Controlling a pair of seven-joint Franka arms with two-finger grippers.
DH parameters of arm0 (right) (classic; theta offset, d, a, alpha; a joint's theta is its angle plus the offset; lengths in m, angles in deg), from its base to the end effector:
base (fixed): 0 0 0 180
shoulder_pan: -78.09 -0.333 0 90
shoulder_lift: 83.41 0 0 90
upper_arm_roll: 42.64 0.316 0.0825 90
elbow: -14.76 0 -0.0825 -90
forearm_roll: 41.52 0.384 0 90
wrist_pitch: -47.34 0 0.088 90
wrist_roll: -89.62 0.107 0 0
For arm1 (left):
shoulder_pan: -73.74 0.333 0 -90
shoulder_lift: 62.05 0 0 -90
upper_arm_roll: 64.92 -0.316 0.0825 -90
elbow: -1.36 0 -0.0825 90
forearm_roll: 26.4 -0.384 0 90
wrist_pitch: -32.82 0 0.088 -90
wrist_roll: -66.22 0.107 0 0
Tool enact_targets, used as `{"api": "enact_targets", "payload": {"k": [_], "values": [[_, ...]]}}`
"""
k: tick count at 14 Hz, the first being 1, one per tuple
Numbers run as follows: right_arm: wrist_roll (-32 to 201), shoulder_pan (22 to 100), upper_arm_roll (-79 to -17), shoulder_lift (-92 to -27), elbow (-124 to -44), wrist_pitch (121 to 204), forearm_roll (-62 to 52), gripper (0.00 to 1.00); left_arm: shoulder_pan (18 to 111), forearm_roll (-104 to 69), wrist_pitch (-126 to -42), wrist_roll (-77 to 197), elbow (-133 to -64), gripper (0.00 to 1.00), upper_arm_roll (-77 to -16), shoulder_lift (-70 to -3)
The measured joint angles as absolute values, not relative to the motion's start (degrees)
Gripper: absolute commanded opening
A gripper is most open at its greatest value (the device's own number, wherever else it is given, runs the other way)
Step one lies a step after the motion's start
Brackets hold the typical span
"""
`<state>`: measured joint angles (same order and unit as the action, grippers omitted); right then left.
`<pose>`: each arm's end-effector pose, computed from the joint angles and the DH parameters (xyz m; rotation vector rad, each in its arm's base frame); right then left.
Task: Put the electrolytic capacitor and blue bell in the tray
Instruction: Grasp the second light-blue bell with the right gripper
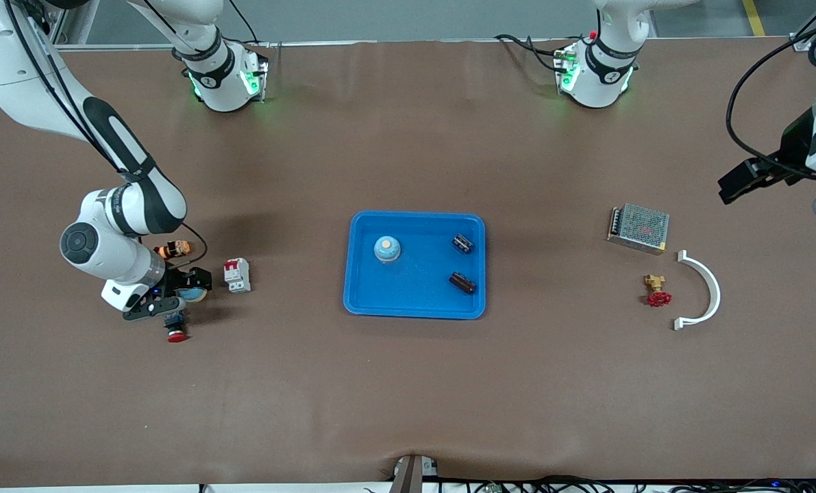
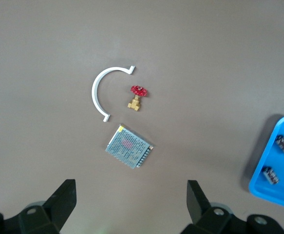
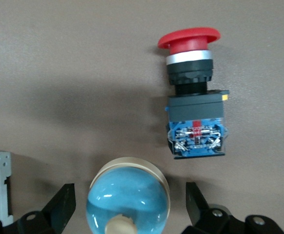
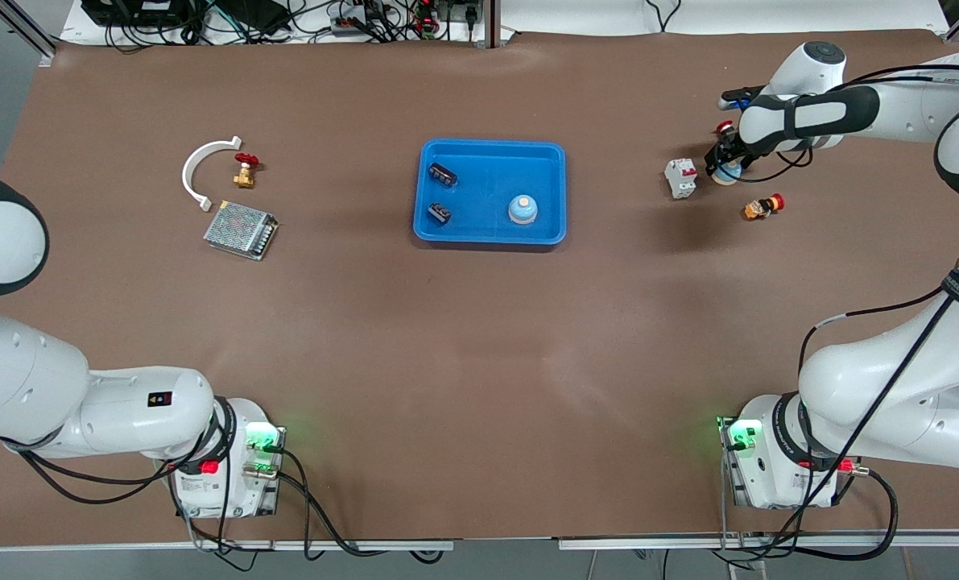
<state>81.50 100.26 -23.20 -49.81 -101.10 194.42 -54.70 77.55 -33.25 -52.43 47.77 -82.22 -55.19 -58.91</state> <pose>0.5979 -0.0263 0.1704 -3.0601 -0.3616 -0.0164 0.5620 -0.0416 0.6402 -3.0093 -0.3434 0.0017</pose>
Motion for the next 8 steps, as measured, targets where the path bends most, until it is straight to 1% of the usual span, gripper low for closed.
{"api": "enact_targets", "payload": {"k": [4, 5, 8], "values": [[81.5, 100.6, -23.3, -49.8, -101.1, 194.4, -54.9, 1.0, 76.0, -32.4, -52.3, 53.8, -84.5, 1.0, -58.7, -61.2], [81.5, 100.7, -23.3, -49.8, -101.1, 194.4, -54.9, 0.97, 75.9, -32.2, -52.3, 54.1, -84.6, 1.0, -58.9, -61.4], [81.4, 100.9, -23.3, -49.8, -101.1, 194.4, -54.9, 0.79, 75.6, -32.0, -52.3, 55.9, -84.7, 1.0, -58.9, -61.5]]}}
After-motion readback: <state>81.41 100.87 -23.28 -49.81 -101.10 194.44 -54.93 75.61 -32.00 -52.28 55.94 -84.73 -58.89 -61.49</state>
